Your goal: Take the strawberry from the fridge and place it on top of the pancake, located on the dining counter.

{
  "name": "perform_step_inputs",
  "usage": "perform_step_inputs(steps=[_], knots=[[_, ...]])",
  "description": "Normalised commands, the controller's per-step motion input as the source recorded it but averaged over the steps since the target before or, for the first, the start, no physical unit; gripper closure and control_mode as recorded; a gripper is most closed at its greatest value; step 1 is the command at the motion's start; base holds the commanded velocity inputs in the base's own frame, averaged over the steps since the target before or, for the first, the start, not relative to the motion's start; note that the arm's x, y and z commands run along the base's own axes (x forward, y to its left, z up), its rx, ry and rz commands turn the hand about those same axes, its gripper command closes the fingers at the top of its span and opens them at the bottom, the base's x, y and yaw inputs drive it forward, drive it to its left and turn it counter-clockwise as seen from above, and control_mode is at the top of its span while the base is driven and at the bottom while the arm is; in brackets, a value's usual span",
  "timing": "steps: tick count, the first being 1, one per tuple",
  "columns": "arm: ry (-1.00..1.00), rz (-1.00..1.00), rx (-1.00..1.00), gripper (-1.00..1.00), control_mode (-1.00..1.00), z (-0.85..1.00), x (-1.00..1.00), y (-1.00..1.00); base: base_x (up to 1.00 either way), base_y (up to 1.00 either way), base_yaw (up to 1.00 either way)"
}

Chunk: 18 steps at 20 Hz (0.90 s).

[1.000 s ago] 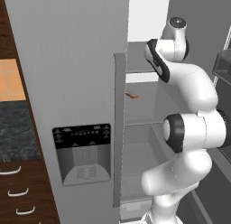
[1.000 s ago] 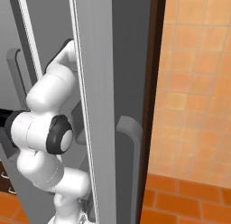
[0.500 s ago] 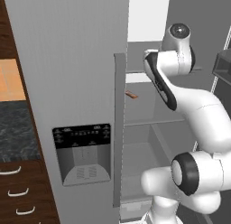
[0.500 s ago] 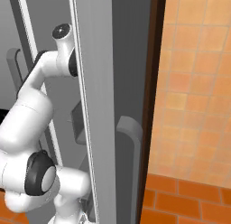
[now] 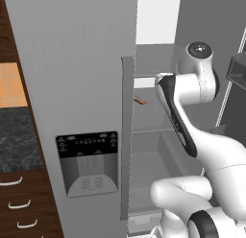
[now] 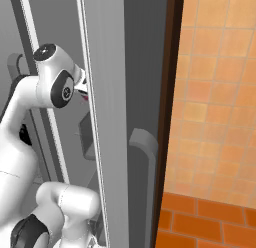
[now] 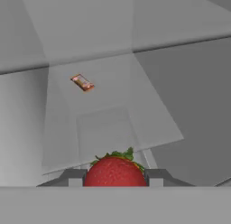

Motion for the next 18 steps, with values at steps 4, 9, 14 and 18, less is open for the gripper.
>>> perform_step_inputs(steps=[4,9,14,18], knots=[[0.27,0.01,0.10,1.00,-1.00,-0.47,-0.97,0.33,0.00,0.00,0.00],[0.29,0.00,0.00,1.00,-1.00,-0.85,-0.56,0.06,0.00,0.00,0.00],[0.20,0.00,0.02,1.00,-1.00,-0.78,-0.06,0.00,0.00,0.00,0.00],[0.16,0.00,0.04,1.00,-1.00,-0.69,0.00,-0.11,0.00,0.00,0.00]])
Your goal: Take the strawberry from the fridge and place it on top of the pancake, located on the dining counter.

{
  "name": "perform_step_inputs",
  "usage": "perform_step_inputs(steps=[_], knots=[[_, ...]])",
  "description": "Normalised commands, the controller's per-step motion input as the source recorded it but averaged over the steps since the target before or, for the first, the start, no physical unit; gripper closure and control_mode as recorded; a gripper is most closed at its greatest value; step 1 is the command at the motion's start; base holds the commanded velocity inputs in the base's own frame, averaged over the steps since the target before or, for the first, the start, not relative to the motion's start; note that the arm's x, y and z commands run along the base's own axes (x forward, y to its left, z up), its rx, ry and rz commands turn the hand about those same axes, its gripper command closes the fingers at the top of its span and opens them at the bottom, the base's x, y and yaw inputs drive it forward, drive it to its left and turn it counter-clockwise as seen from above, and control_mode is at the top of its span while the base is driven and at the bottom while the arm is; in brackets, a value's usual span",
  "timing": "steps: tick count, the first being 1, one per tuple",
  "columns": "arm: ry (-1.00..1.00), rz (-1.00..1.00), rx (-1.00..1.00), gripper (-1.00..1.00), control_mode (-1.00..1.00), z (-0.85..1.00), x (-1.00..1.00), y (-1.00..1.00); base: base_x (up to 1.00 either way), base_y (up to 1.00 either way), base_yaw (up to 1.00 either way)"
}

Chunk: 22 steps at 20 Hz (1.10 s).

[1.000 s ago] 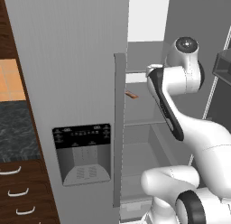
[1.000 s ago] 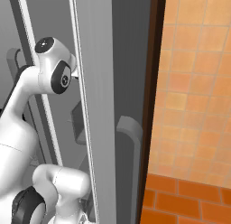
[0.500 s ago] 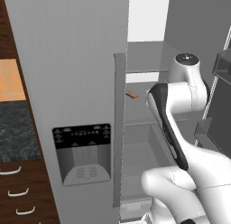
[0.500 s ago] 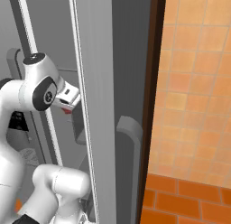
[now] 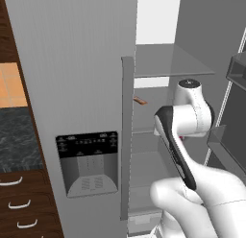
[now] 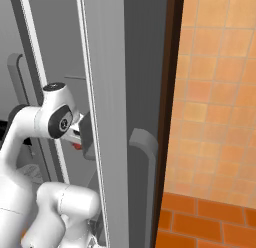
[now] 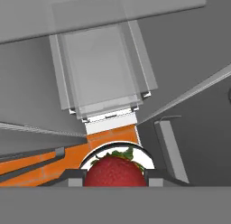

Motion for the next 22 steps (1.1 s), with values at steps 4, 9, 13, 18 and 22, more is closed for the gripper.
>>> perform_step_inputs(steps=[4,9,13,18,22], knots=[[0.15,0.00,0.15,1.00,-1.00,-0.69,0.00,-0.10,0.00,0.00,0.00],[0.05,-0.03,0.03,1.00,-1.00,-0.74,-0.07,0.02,0.00,0.00,0.00],[0.00,-0.09,0.00,1.00,-1.00,-0.42,-0.43,0.00,0.00,0.00,0.00],[-0.02,-0.01,0.00,1.00,-1.00,-0.10,-0.45,0.01,0.00,0.00,0.00],[-0.07,0.00,0.00,1.00,-1.00,0.02,-0.03,0.00,0.00,0.00,0.00]])
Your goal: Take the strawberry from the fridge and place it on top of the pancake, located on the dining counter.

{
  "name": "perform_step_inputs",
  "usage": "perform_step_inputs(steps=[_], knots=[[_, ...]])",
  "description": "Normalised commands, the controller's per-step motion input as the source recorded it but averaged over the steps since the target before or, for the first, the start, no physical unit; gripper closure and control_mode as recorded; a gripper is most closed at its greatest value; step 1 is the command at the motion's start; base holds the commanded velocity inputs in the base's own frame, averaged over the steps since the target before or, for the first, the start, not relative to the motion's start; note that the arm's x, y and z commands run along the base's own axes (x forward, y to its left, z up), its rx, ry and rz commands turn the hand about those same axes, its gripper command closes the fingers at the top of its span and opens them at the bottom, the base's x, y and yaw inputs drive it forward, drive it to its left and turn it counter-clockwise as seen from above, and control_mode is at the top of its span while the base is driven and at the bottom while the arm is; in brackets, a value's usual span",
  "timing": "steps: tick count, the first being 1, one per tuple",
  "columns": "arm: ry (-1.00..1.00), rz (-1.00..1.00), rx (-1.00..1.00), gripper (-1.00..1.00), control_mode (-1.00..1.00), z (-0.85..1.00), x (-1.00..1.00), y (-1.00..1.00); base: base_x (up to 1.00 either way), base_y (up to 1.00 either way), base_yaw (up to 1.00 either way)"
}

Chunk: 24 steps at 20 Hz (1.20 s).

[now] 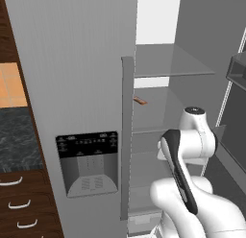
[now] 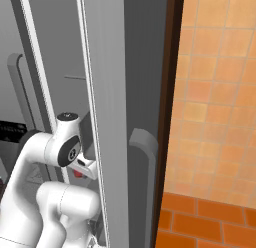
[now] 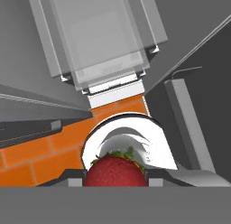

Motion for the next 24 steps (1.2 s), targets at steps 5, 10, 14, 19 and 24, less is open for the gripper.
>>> perform_step_inputs(steps=[5,10,14,19,24], knots=[[0.00,0.01,0.00,1.00,-1.00,0.05,0.00,0.00,0.00,0.00,0.00],[0.00,0.00,0.00,1.00,1.00,0.00,-0.03,0.00,-0.08,0.02,0.00],[0.00,0.00,0.00,1.00,1.00,0.00,0.00,0.00,-0.64,0.34,-0.01],[0.00,0.00,0.00,1.00,1.00,0.00,0.00,0.00,-0.42,0.60,-0.15],[0.00,0.00,0.00,1.00,1.00,0.00,0.00,0.00,-0.58,0.45,-0.44]])
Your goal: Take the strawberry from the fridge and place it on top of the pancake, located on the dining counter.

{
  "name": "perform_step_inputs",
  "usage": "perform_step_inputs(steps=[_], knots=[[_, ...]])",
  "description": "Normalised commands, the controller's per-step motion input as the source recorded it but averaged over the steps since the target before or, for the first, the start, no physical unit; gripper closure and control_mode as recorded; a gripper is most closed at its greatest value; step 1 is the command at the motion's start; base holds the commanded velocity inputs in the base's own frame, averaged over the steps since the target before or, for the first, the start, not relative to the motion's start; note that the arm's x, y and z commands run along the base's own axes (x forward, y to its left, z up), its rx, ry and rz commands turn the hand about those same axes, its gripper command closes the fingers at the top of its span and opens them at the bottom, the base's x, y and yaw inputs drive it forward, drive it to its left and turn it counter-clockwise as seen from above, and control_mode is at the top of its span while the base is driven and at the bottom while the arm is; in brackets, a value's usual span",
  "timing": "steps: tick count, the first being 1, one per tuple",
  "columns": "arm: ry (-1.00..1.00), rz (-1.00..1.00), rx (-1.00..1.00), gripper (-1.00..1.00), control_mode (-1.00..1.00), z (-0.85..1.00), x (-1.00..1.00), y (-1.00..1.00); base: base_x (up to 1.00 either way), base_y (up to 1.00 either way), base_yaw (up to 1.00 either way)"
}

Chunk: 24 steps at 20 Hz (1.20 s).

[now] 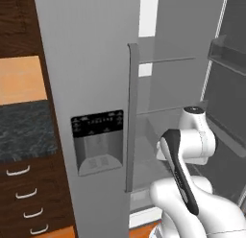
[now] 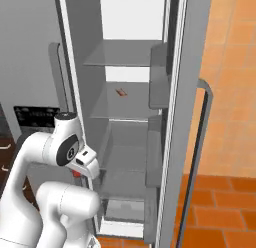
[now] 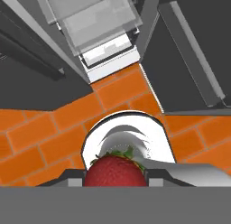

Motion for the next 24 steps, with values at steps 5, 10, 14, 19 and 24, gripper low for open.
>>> perform_step_inputs(steps=[5,10,14,19,24], knots=[[0.00,0.00,0.00,1.00,1.00,0.00,0.00,0.00,-0.80,0.57,-0.63],[0.00,0.00,0.00,1.00,1.00,0.00,0.00,0.00,-0.93,0.39,-0.70],[0.00,0.00,0.00,1.00,1.00,0.00,0.00,0.00,-0.49,0.06,-0.89],[0.00,0.00,0.00,1.00,1.00,0.00,0.00,0.00,-0.18,0.06,-0.90],[0.00,0.00,0.00,1.00,1.00,0.00,0.00,0.00,-0.52,0.01,-0.83]])
